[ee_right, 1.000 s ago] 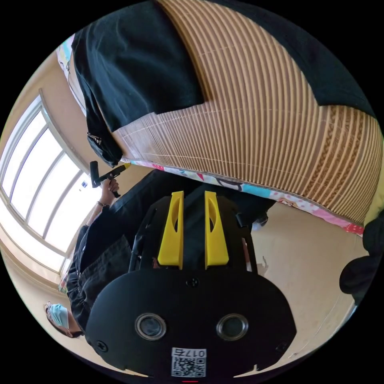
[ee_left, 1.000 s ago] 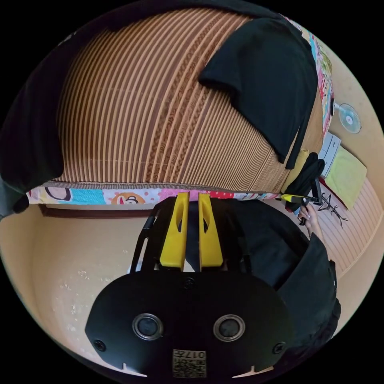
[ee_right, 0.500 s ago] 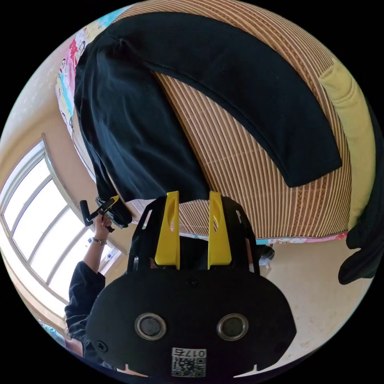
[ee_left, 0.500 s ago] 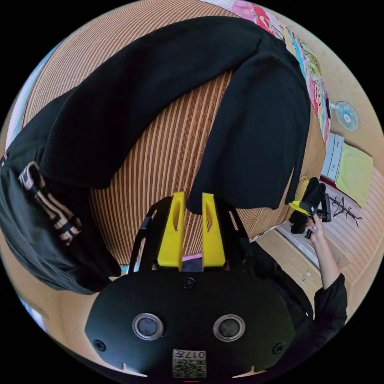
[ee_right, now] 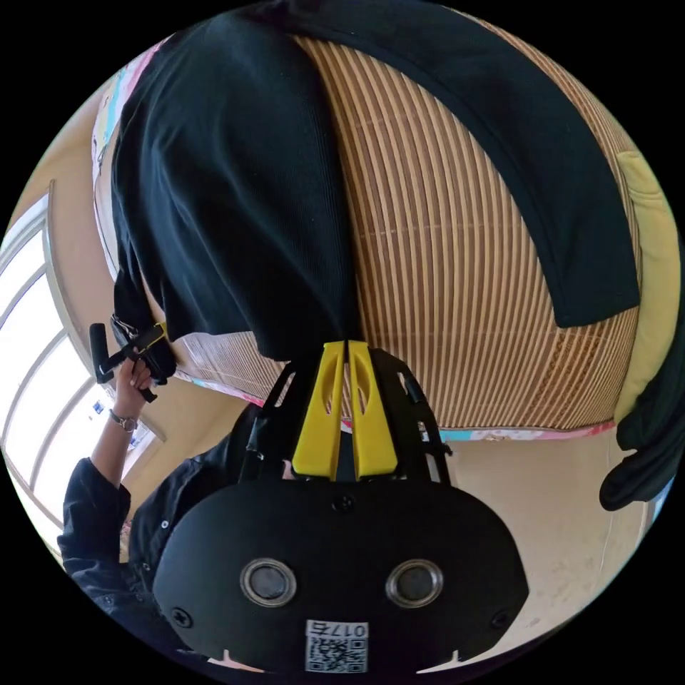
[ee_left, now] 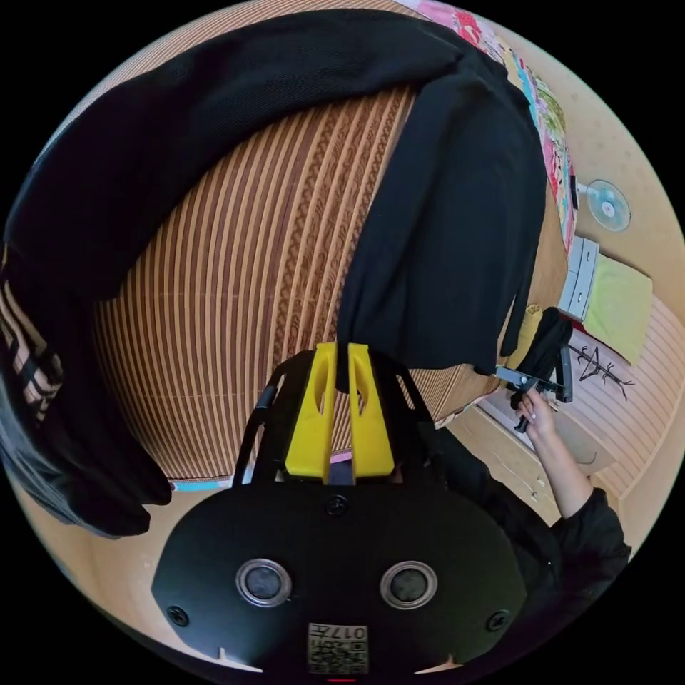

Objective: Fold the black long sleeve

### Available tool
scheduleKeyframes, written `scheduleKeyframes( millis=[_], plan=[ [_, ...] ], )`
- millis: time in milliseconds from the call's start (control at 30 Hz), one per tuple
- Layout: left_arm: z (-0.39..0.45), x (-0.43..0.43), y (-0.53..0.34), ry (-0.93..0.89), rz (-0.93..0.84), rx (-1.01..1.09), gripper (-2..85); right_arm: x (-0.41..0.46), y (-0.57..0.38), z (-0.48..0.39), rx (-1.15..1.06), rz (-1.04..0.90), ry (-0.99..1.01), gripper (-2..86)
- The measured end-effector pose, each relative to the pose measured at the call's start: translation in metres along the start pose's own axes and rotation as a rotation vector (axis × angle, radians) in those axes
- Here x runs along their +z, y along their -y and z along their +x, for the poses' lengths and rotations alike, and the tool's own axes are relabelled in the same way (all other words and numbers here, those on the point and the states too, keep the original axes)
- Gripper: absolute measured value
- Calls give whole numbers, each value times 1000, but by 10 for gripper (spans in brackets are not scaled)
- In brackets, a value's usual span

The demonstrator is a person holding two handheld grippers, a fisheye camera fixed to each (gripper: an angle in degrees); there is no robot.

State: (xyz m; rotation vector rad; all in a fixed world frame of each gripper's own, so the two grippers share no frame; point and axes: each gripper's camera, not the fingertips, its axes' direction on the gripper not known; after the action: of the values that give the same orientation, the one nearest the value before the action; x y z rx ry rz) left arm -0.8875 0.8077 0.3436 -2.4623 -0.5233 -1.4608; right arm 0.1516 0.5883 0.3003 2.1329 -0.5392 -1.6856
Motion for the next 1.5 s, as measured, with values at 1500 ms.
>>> scheduleKeyframes(
  millis=[1500],
  plan=[
    [104,84,-194,-236,64,-507,51,164,-130,326,1099,816,1519,36]
  ],
)
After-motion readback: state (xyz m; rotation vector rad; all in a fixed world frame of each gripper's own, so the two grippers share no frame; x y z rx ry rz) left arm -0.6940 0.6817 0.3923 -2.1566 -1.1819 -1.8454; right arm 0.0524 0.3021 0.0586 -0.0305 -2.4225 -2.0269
